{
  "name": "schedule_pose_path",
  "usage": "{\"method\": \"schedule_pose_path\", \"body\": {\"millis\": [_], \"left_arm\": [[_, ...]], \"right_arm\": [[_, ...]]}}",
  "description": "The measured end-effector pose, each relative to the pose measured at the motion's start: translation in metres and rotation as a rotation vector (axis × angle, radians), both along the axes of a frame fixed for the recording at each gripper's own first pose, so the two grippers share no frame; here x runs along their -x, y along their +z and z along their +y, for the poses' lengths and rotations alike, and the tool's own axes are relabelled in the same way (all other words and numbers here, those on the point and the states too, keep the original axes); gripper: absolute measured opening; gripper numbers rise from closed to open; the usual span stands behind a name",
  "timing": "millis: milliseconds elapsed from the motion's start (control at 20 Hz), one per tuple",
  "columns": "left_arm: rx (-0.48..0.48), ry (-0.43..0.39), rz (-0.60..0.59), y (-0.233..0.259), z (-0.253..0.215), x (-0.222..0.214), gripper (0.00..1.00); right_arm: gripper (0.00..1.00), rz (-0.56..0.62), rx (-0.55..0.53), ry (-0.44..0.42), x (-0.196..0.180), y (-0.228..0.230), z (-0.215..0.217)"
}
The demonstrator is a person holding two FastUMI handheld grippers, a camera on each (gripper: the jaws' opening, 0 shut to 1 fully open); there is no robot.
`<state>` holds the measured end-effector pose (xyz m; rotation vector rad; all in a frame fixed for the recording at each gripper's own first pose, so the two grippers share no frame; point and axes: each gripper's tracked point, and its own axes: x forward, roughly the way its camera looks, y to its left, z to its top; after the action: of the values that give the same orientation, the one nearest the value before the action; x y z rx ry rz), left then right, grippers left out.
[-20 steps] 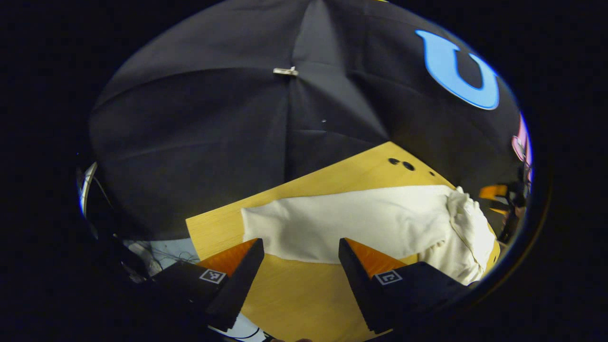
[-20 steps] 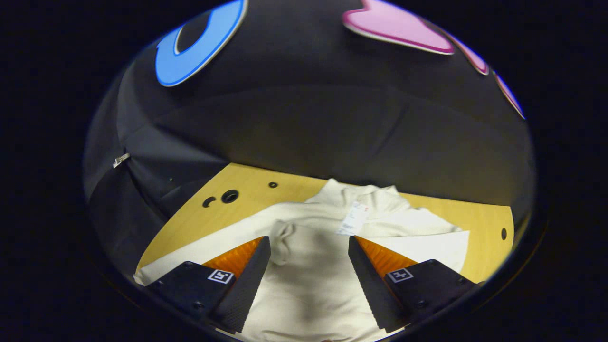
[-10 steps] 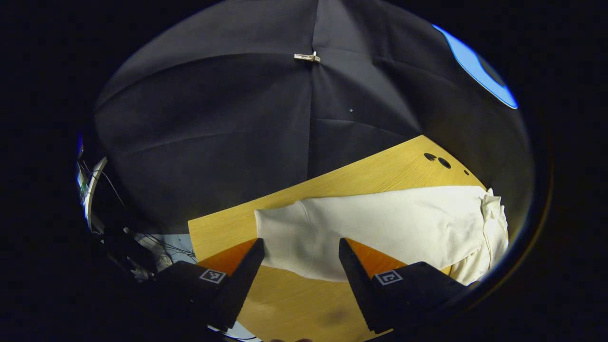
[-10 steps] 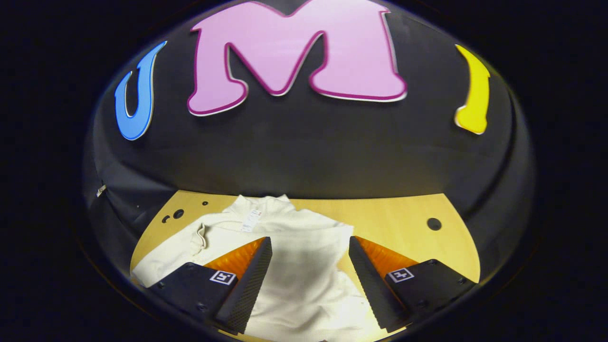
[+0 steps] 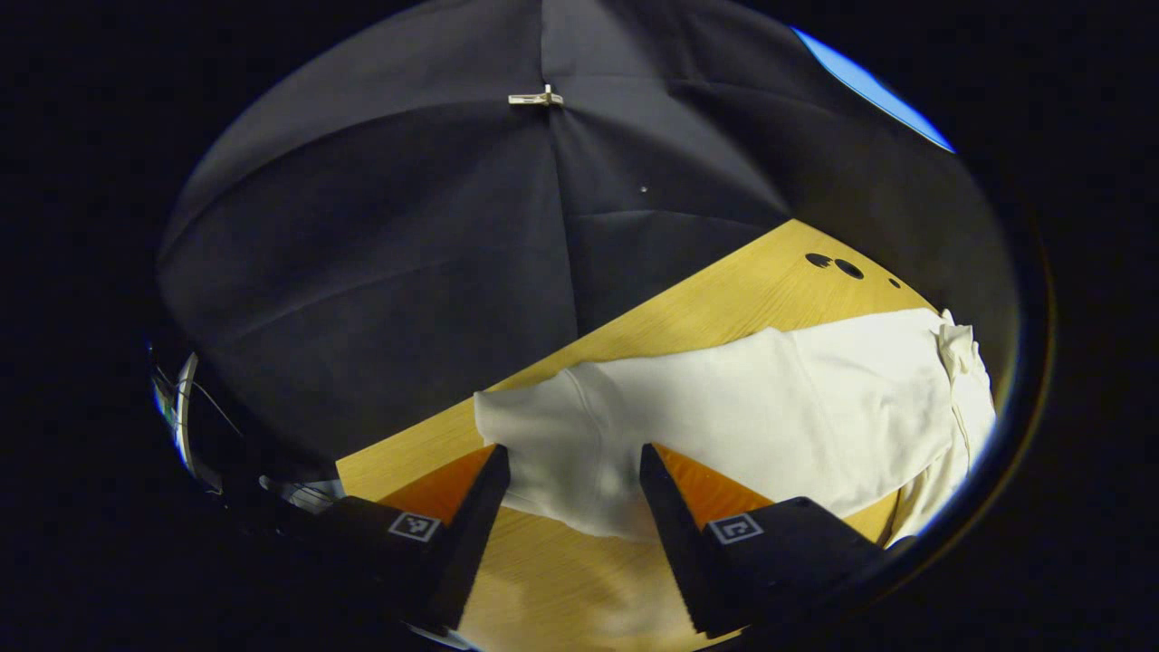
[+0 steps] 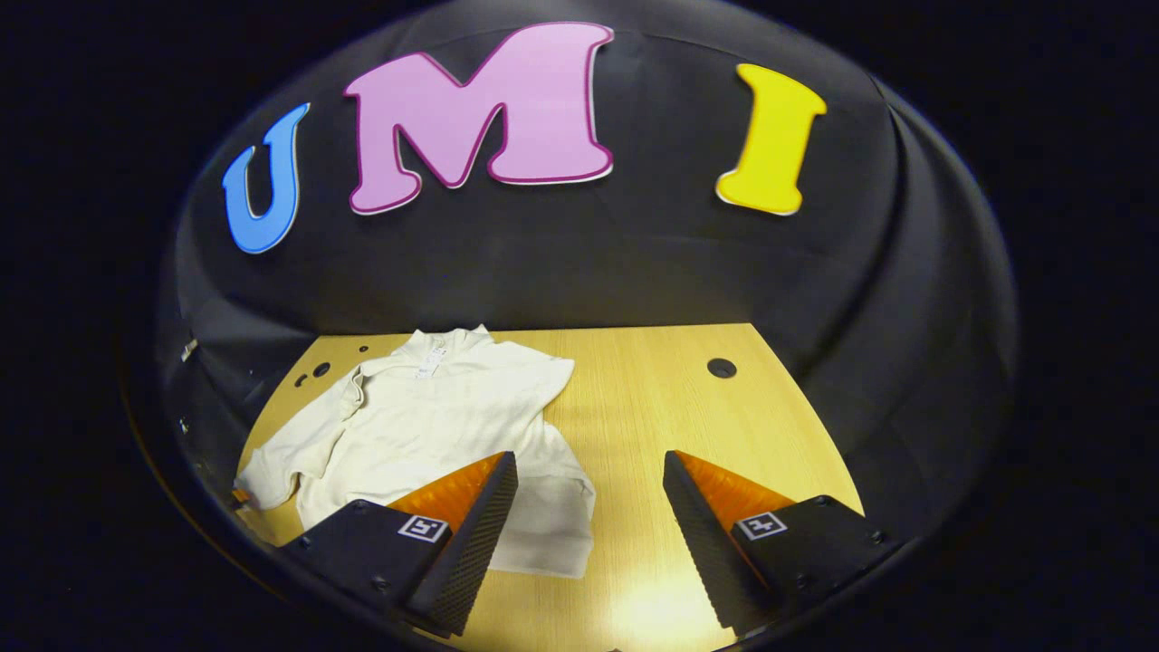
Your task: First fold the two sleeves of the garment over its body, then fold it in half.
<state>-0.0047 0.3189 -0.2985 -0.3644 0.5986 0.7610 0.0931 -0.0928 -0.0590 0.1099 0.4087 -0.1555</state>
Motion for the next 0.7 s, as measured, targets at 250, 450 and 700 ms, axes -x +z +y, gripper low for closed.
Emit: {"method": "schedule_pose_path", "body": {"millis": [250,450,700], "left_arm": [[-0.038,-0.094,0.014,0.000,0.001,-0.003,0.34],[-0.134,-0.105,0.072,0.001,0.008,-0.003,0.07],[-0.044,-0.135,0.030,0.005,-0.017,-0.012,0.06]], "right_arm": [[0.99,0.011,-0.073,-0.062,0.025,-0.009,-0.018],[0.99,0.023,-0.131,-0.078,0.037,-0.015,-0.024],[0.99,0.024,-0.077,-0.074,0.048,-0.017,-0.037]]}}
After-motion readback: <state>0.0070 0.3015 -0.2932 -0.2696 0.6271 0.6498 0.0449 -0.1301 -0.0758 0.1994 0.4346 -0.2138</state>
